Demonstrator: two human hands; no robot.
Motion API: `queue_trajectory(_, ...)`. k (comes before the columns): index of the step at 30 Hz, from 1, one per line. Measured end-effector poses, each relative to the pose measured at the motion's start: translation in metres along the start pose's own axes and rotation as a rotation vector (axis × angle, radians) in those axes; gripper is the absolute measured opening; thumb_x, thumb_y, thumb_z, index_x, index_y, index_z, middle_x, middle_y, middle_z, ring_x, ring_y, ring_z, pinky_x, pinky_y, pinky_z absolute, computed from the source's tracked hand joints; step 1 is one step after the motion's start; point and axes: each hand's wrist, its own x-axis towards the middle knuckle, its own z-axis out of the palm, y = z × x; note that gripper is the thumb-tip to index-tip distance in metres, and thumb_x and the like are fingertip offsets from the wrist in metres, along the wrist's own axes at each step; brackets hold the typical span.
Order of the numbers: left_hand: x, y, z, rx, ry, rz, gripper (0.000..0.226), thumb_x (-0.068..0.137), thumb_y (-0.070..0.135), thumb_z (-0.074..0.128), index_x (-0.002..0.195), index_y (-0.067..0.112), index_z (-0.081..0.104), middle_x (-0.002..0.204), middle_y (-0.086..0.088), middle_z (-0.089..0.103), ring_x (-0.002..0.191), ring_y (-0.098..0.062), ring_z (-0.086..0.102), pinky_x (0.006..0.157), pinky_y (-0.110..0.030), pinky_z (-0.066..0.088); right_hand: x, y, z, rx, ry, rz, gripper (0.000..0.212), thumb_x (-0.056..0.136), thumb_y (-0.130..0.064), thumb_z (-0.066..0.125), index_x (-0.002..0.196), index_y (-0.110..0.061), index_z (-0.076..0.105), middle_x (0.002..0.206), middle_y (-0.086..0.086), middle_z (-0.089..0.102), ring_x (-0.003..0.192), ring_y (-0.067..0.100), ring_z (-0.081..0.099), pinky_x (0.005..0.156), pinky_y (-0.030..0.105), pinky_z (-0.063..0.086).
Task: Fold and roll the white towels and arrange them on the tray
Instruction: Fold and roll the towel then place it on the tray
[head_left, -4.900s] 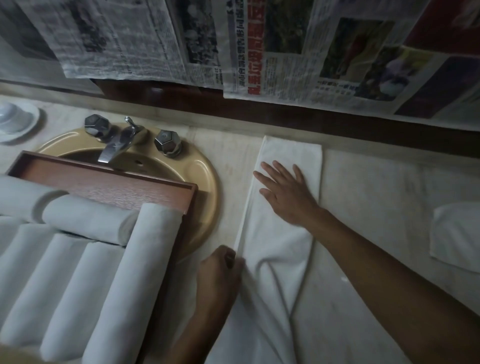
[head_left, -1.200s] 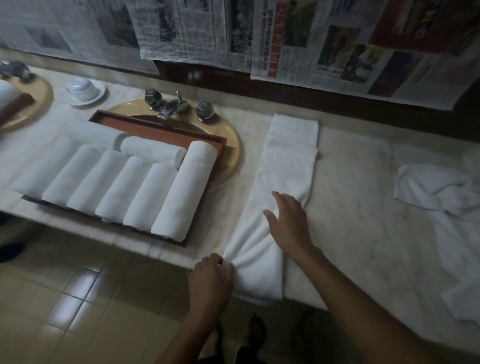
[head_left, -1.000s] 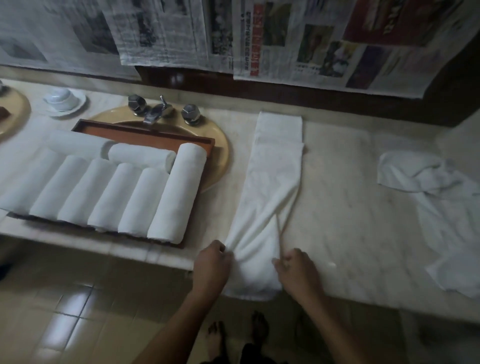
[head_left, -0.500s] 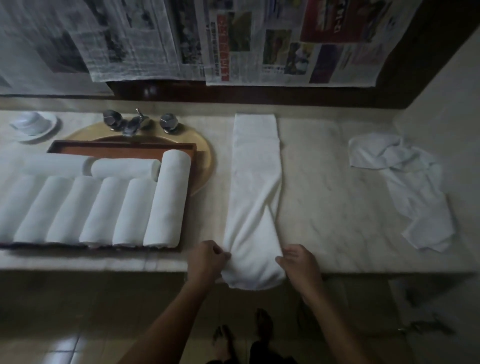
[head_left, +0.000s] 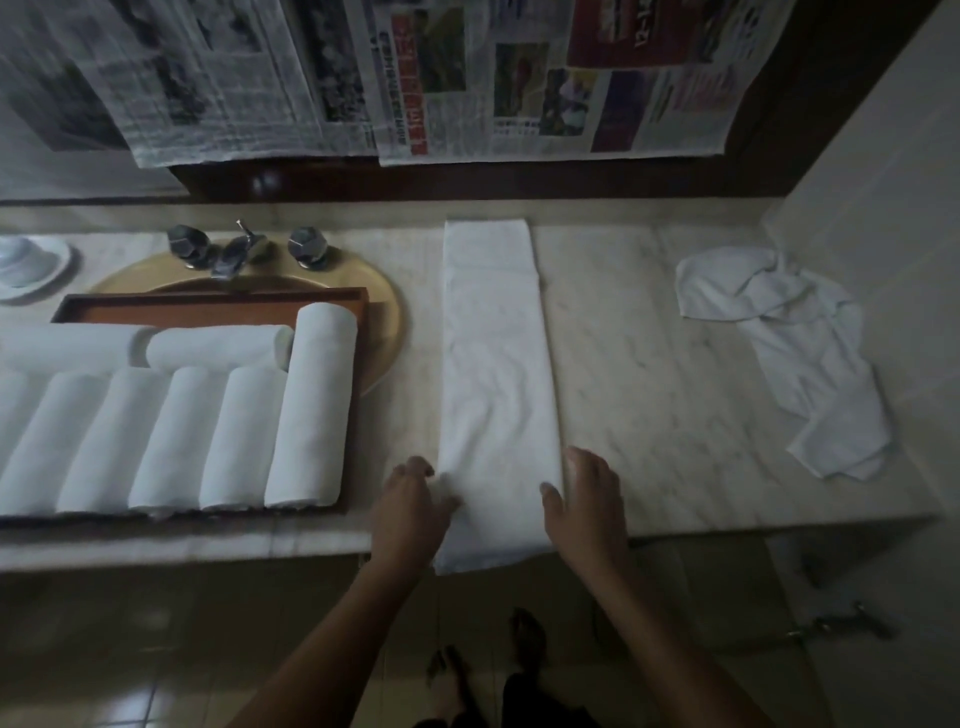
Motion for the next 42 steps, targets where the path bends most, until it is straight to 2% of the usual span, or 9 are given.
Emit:
queue_trajectory(2, 0.007, 0.009, 0.012, 0.049, 0.115, 0.196, 0.047, 0.093, 0.038, 0.07, 0.133, 0.019, 0.055, 0.132, -0.003, 0.057, 0.119, -0.024, 0.056, 0.093, -0.036, 0.048, 0.016, -0.007, 0.009, -0.128, -0.046, -0.168, 0.056, 0.097, -0.027, 0.066, 0.148, -0.015, 0.049, 0.156, 0.012, 0.044, 0.142, 0.032, 0.041, 0.112, 0.047, 0.04)
queue_trajectory(5, 0.023, 0.009, 0.03, 0.335, 0.024, 0.47, 0.054, 0.106, 0.04, 0.044, 0.158, 0.027, 0.033, 0.167, -0.002, 0.028, 0.155, -0.027, 0.024, 0.119, -0.05, 0.031, 0.032, -0.002, 0.029, -0.382, -0.241, -0.336, 0.058, 0.107, -0.038, 0.044, 0.161, -0.026, 0.028, 0.171, 0.004, 0.016, 0.158, 0.026, 0.012, 0.124, 0.058, 0.021)
queue_trajectory(8, 0.033, -0.015, 0.033, 0.514, -0.016, 0.491, 0.06, 0.106, 0.045, 0.019, 0.162, 0.024, 0.025, 0.171, -0.002, 0.019, 0.157, -0.028, 0.008, 0.123, -0.061, 0.017, 0.041, 0.017, 0.031, -0.47, -0.228, -0.331, 0.06, 0.107, -0.041, 0.036, 0.163, -0.027, 0.022, 0.172, 0.001, 0.012, 0.159, 0.025, 0.007, 0.124, 0.062, 0.014)
queue_trajectory(12, 0.039, -0.013, 0.031, 0.448, 0.065, 0.413, 0.065, 0.103, 0.044, 0.021, 0.162, 0.018, 0.026, 0.171, -0.004, 0.015, 0.159, -0.031, 0.006, 0.124, -0.059, 0.01, 0.054, 0.02, 0.029, -0.409, -0.067, -0.168, 0.063, 0.106, -0.039, 0.038, 0.163, -0.019, 0.023, 0.171, 0.007, 0.017, 0.158, 0.028, 0.013, 0.124, 0.058, 0.015)
queue_trajectory(16, 0.068, 0.029, 0.048, 0.332, 0.014, 0.548, 0.063, 0.106, 0.052, 0.012, 0.164, 0.028, 0.013, 0.172, 0.003, 0.0, 0.159, -0.019, -0.009, 0.128, -0.054, 0.001, 0.067, 0.001, 0.052, -0.403, -0.144, -0.324, 0.062, 0.104, -0.043, 0.028, 0.16, -0.019, 0.032, 0.17, 0.008, 0.022, 0.158, 0.027, 0.017, 0.122, 0.062, 0.022)
queue_trajectory(22, 0.104, -0.014, 0.031, 0.22, 0.13, 0.328, 0.067, 0.103, 0.045, 0.021, 0.165, 0.02, 0.01, 0.172, -0.003, -0.001, 0.159, -0.023, -0.006, 0.126, -0.059, 0.005, 0.12, 0.049, 0.028, -0.347, -0.042, -0.161, 0.062, 0.102, -0.037, 0.024, 0.159, -0.015, 0.034, 0.167, 0.009, 0.029, 0.156, 0.03, 0.023, 0.122, 0.061, 0.02)
queue_trajectory(25, 0.086, 0.004, 0.041, 0.203, 0.15, 0.454, 0.069, 0.102, 0.043, 0.027, 0.165, 0.02, 0.011, 0.173, -0.005, 0.002, 0.16, -0.025, -0.001, 0.127, -0.056, 0.001, 0.12, 0.027, 0.031, -0.307, -0.016, -0.232, 0.062, 0.104, -0.037, 0.027, 0.162, -0.016, 0.028, 0.17, 0.01, 0.022, 0.157, 0.031, 0.017, 0.123, 0.059, 0.018)
queue_trajectory(28, 0.076, 0.017, 0.062, 0.249, 0.061, 0.572, 0.063, 0.106, 0.044, 0.02, 0.165, 0.02, 0.016, 0.173, -0.003, 0.004, 0.16, -0.023, 0.003, 0.125, -0.062, 0.011, 0.097, 0.005, 0.051, -0.332, -0.108, -0.404, 0.06, 0.107, -0.04, 0.032, 0.163, -0.019, 0.026, 0.172, 0.006, 0.014, 0.159, 0.025, 0.007, 0.125, 0.059, 0.015)
queue_trajectory(42, 0.225, 0.059, 0.05, 0.431, 0.09, 0.49, 0.066, 0.104, 0.052, 0.017, 0.164, 0.024, 0.023, 0.171, -0.002, 0.015, 0.159, -0.022, 0.011, 0.122, -0.063, 0.009, 0.258, -0.016, 0.082, -0.422, -0.099, -0.432, 0.061, 0.103, -0.045, 0.027, 0.159, -0.022, 0.036, 0.169, 0.005, 0.024, 0.157, 0.023, 0.018, 0.123, 0.062, 0.011)
